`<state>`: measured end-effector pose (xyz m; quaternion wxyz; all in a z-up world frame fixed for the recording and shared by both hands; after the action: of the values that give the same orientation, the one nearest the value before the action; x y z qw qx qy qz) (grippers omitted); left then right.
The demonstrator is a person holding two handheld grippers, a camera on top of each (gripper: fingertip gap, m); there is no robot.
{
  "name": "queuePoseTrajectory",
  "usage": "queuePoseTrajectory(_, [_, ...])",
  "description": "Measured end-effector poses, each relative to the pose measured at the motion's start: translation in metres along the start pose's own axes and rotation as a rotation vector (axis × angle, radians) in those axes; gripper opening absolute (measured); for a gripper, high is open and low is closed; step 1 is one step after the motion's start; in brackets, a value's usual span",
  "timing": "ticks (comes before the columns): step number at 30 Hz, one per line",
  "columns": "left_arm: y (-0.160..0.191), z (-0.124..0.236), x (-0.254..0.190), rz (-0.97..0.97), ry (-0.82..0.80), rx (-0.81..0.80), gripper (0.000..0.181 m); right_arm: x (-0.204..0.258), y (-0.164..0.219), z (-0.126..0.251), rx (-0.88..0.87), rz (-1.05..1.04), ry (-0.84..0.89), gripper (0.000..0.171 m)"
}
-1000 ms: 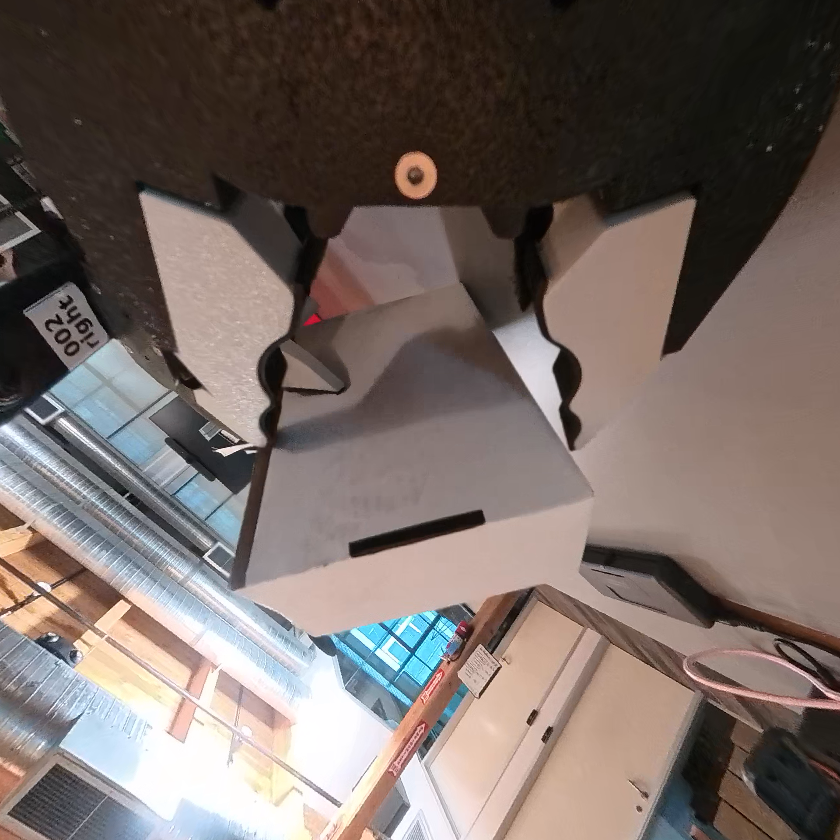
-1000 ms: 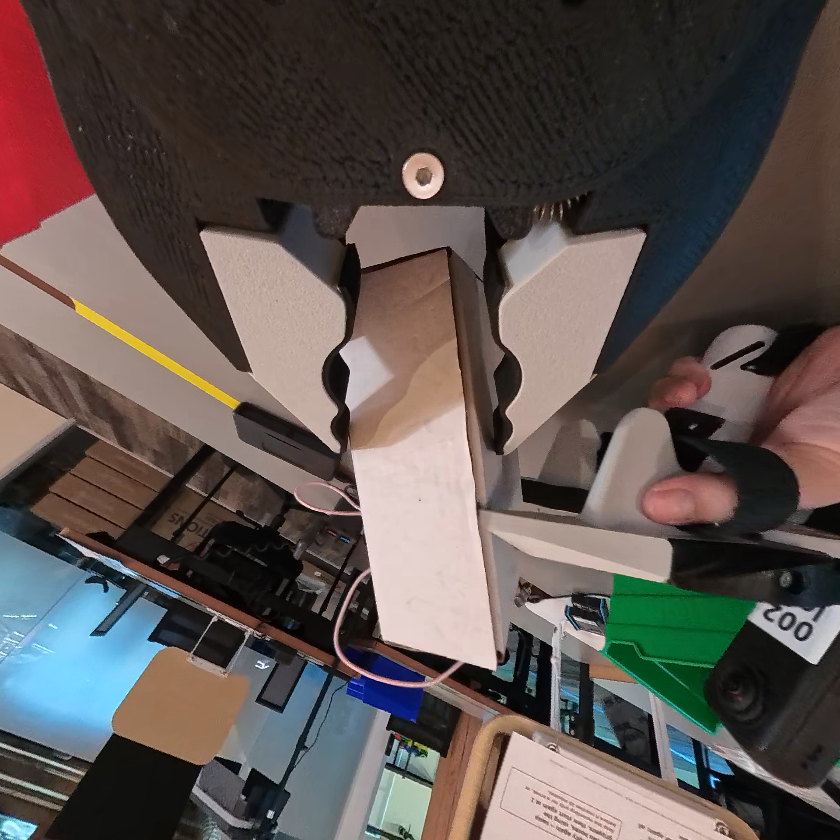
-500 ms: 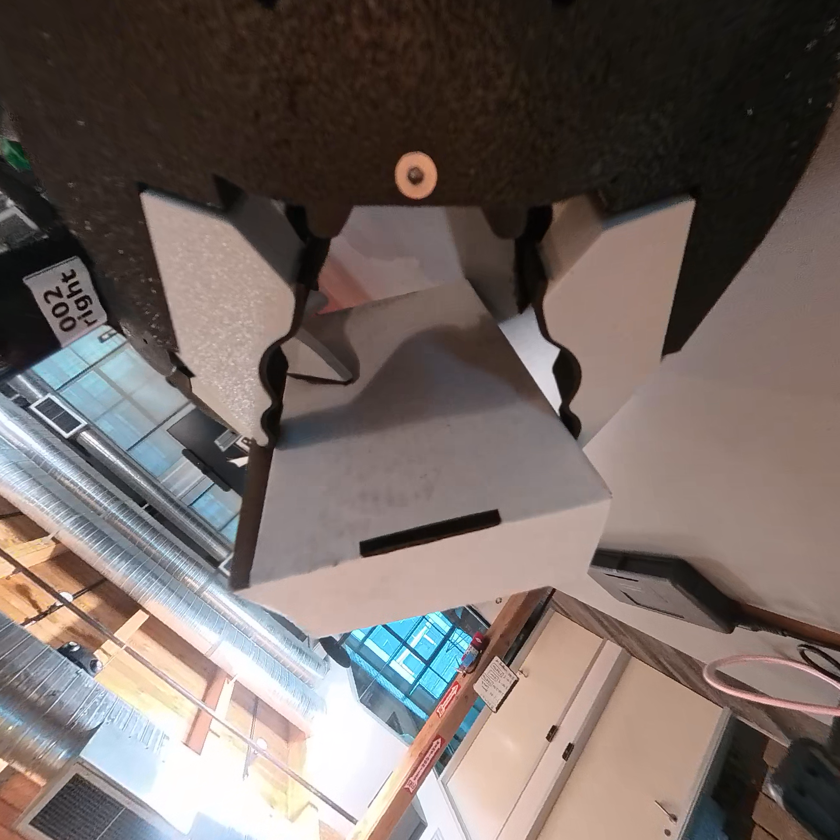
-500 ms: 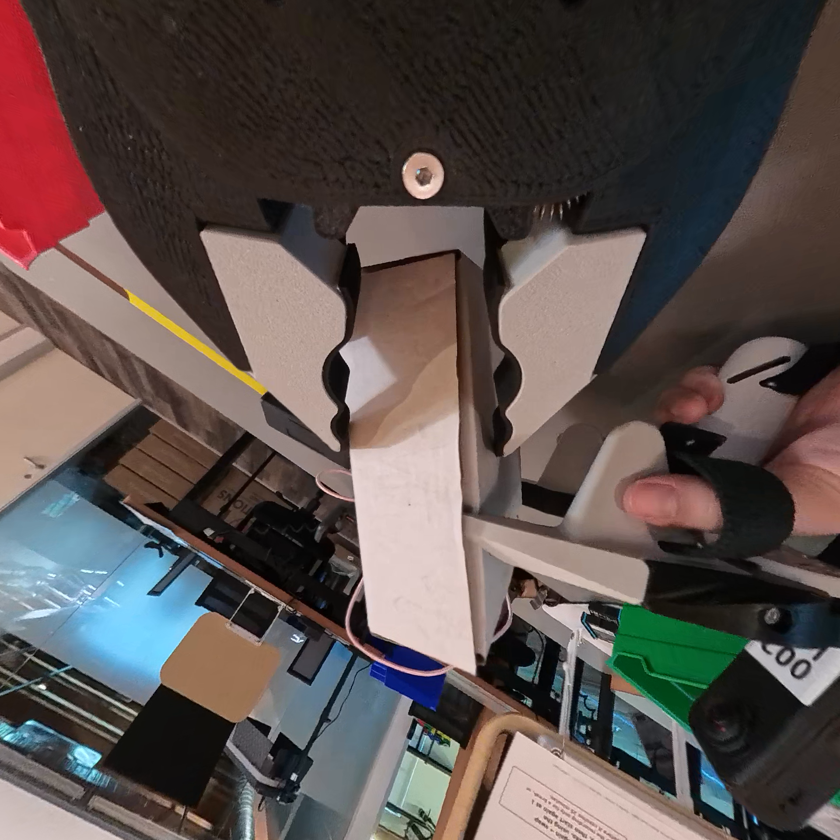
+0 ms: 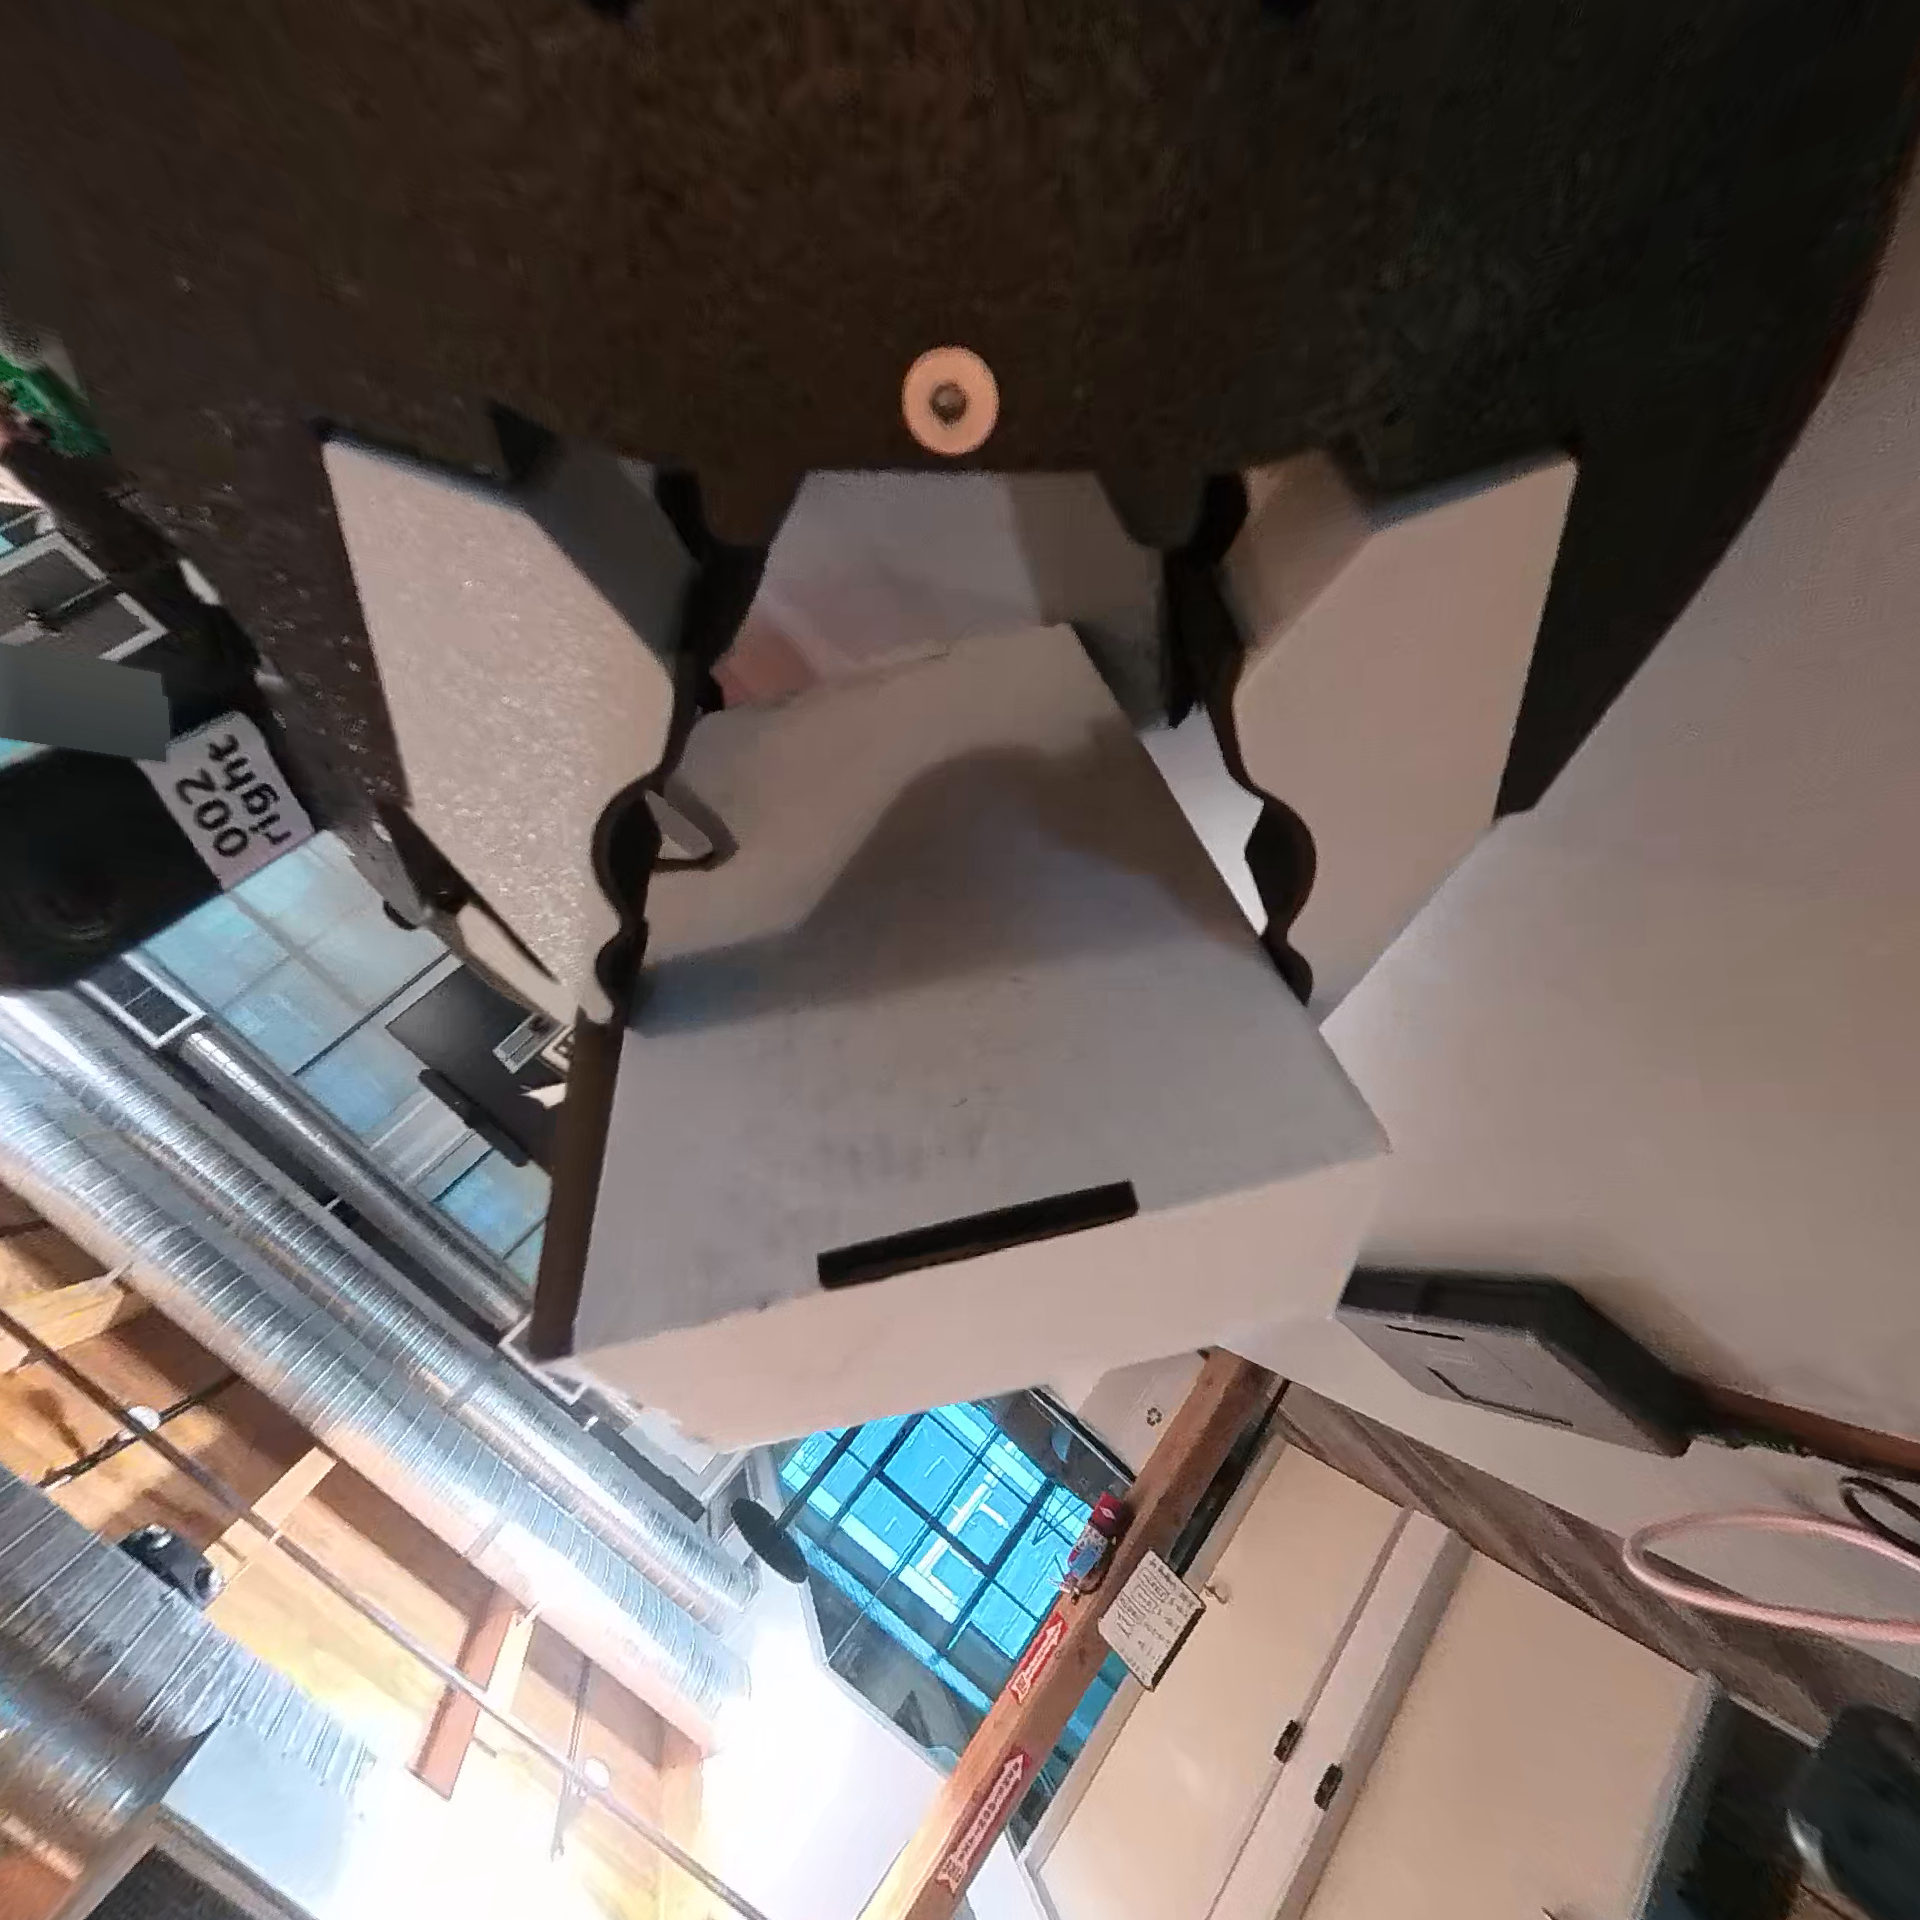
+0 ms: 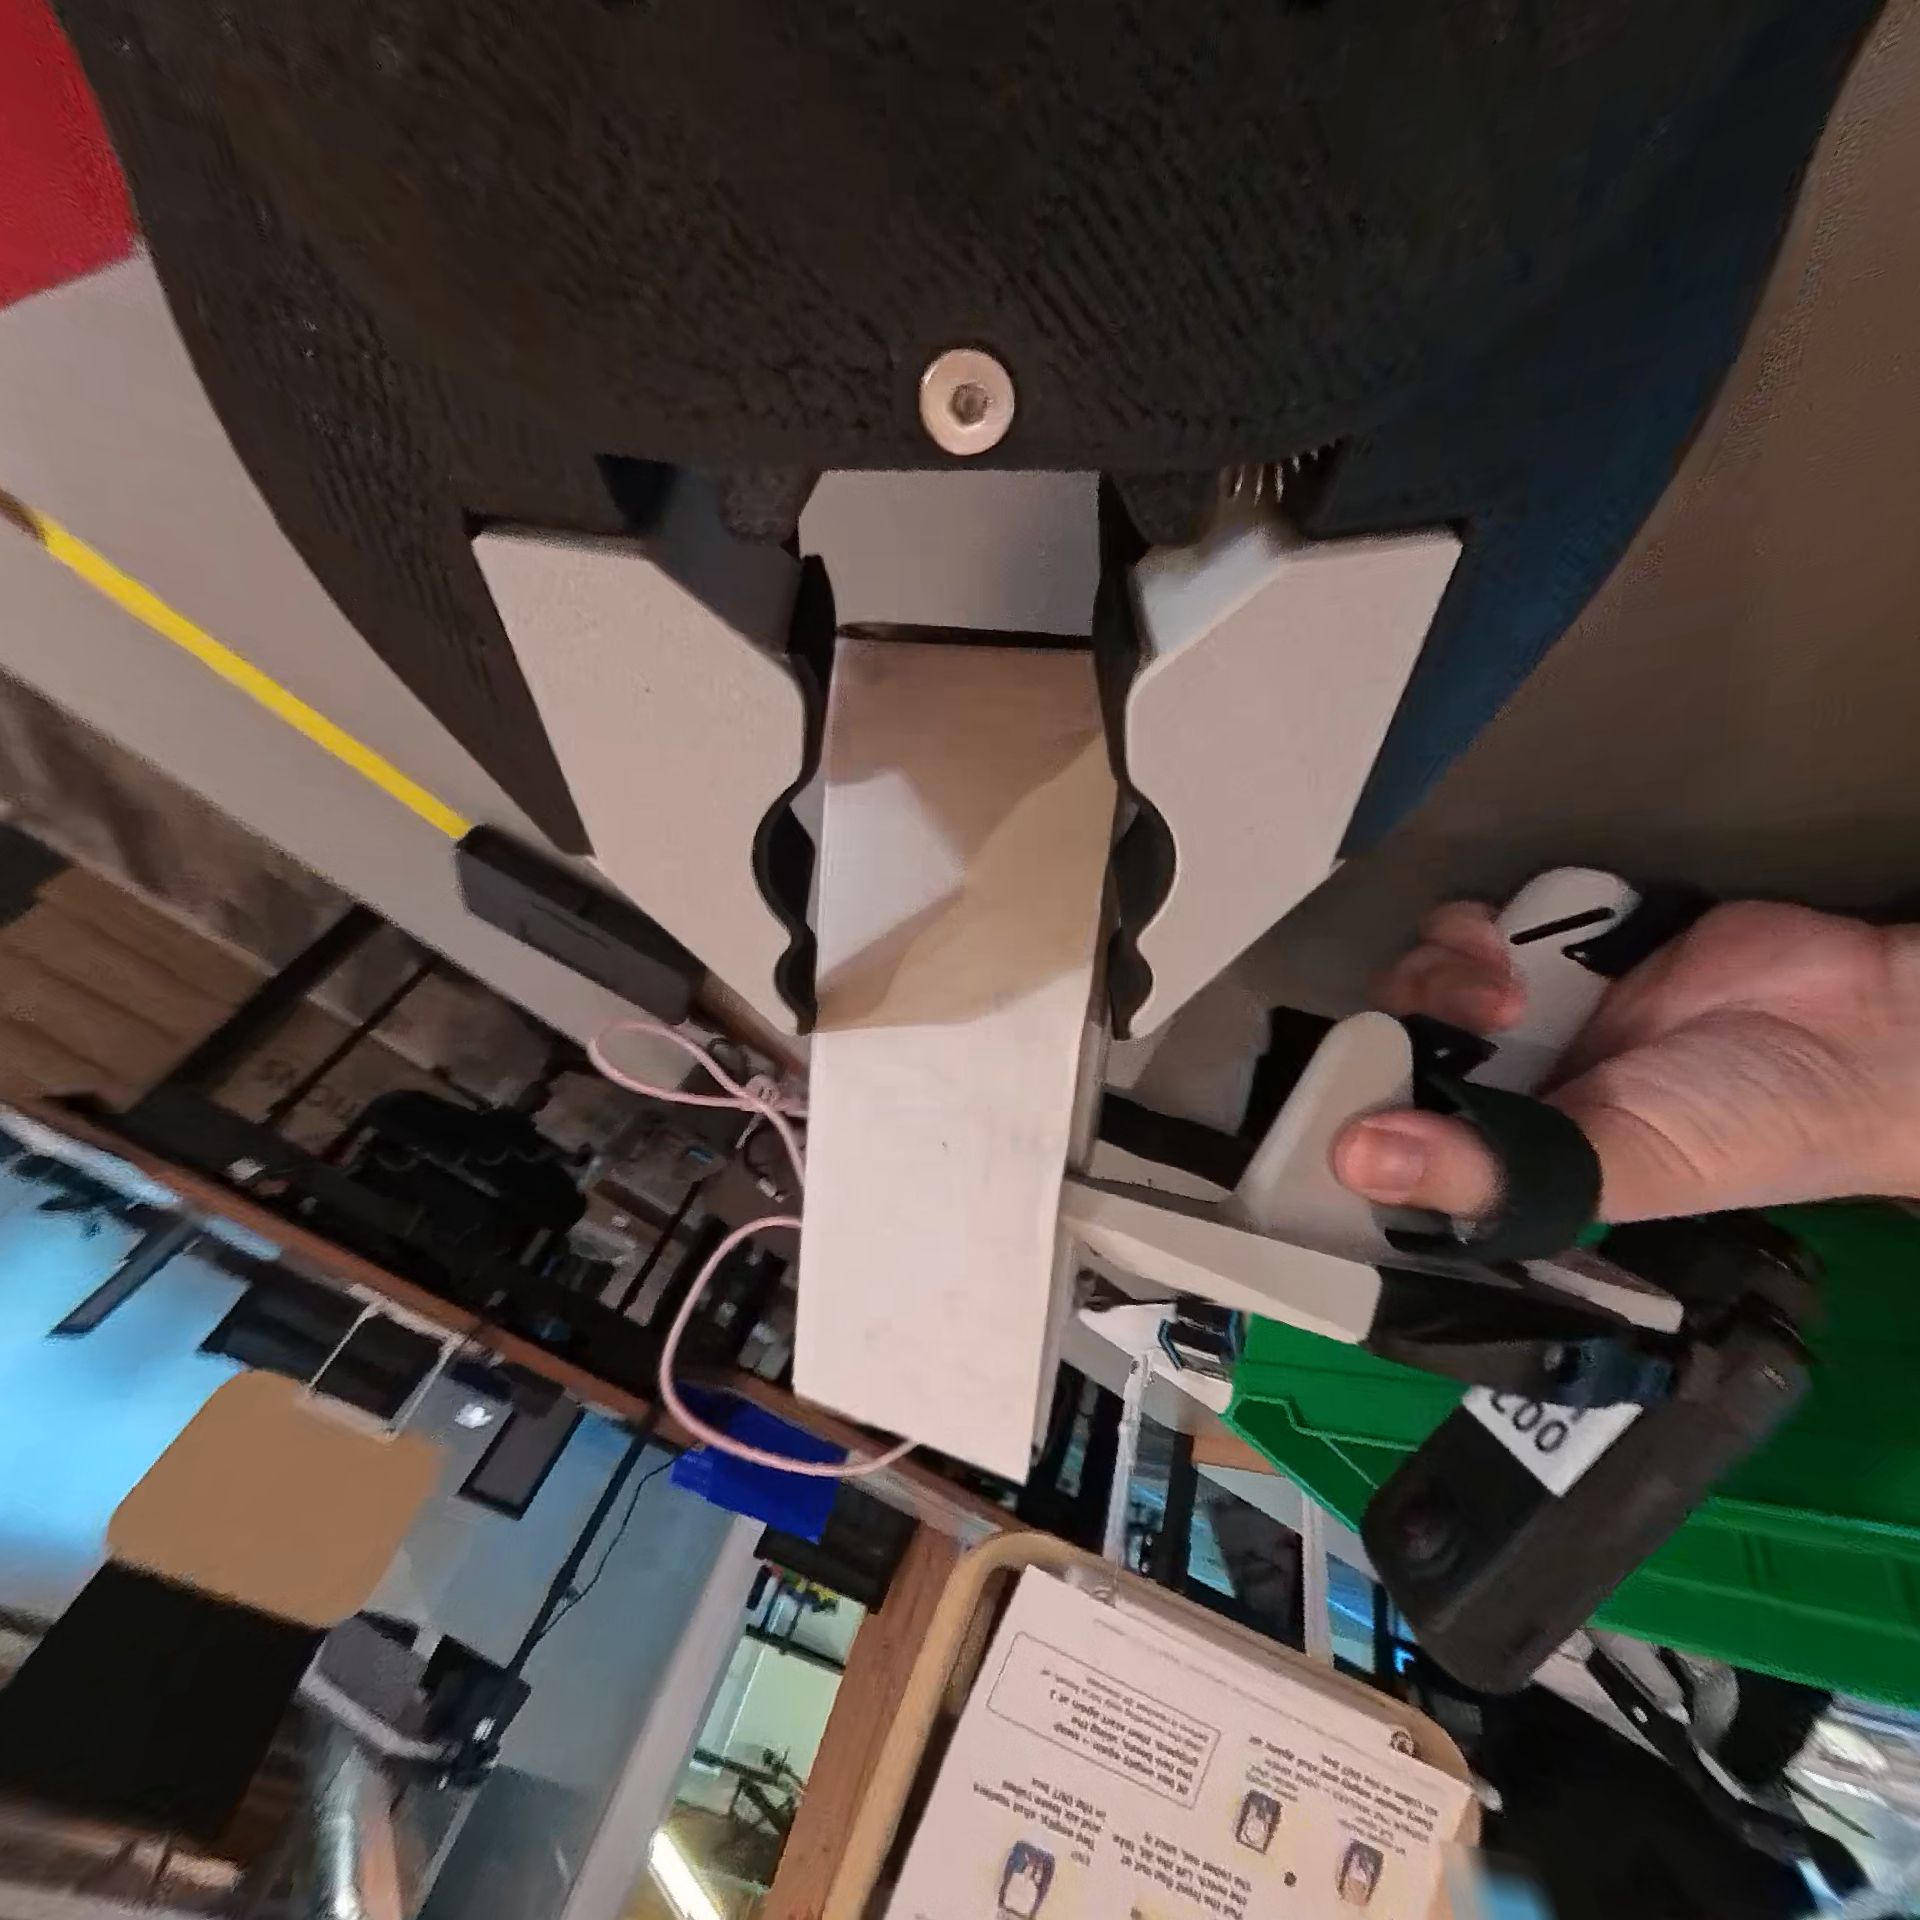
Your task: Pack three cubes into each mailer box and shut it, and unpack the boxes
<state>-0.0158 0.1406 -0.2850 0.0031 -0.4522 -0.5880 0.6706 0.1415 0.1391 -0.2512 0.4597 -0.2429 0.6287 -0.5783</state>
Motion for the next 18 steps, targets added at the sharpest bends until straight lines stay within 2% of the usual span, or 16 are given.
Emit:
queuePoseTrajectory(1, [0.000, 0.000, -0.001, -0.012, -0.006, 0.002, 0.117, 0.001, -0.002, 0.001, -0.011, 0.032, 0.013, 0.054])
queuePoseTrajectory(4, [-0.001, 0.001, -0.002, -0.033, -0.020, 0.004, 0.117, 0.005, -0.011, 0.007, -0.068, 0.065, 0.028, 0.035])
queuePoseTrajectory(9, [-0.001, 0.001, -0.005, -0.047, -0.037, 0.007, 0.117, 0.010, -0.015, 0.008, -0.036, 0.209, 0.122, 0.034])
queuePoseTrajectory(14, [-0.001, 0.001, -0.004, -0.043, -0.036, 0.010, 0.117, 0.023, -0.015, 0.004, 0.007, 0.360, 0.148, 0.008])
queuePoseTrajectory(18, [-0.001, 0.001, -0.002, -0.057, -0.027, 0.013, 0.117, 0.026, -0.015, 0.004, 0.028, 0.430, 0.186, 0.005])
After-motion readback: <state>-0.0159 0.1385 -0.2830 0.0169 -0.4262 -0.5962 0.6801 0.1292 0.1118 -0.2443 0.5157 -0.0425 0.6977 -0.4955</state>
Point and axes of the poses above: each gripper's, where its closed fingertips meet, z back along the fingers, y out of its underside, x = y × z across the jaws, the point moved 8 cm from there along z, back along the fingers, and after that the axes turned 3 degrees about -z, right-handed, at the moved point
